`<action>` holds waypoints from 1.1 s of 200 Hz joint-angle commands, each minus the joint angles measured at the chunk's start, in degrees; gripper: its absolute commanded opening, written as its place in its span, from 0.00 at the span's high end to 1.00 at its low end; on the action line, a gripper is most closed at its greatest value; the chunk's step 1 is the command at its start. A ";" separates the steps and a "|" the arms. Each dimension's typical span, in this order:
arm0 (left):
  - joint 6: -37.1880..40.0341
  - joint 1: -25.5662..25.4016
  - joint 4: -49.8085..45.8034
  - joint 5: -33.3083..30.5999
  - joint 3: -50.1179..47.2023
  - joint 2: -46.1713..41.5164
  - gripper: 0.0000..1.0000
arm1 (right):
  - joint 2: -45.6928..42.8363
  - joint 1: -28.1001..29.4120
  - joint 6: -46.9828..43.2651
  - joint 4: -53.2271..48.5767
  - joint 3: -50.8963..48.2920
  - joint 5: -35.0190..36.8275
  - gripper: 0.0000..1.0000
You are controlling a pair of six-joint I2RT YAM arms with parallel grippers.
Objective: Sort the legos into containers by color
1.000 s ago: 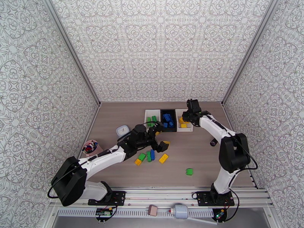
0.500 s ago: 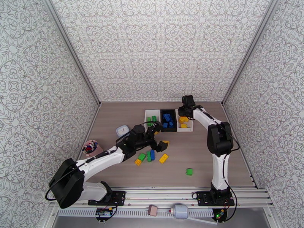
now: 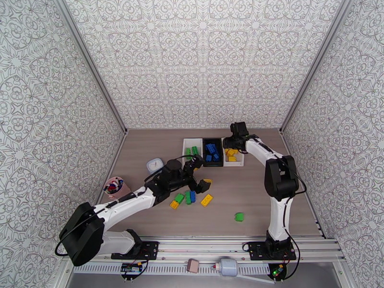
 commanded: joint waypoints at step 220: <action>-21.04 16.74 -17.24 -10.96 -2.85 -7.29 0.01 | -32.21 35.44 2.77 -4.67 -37.66 3.32 0.01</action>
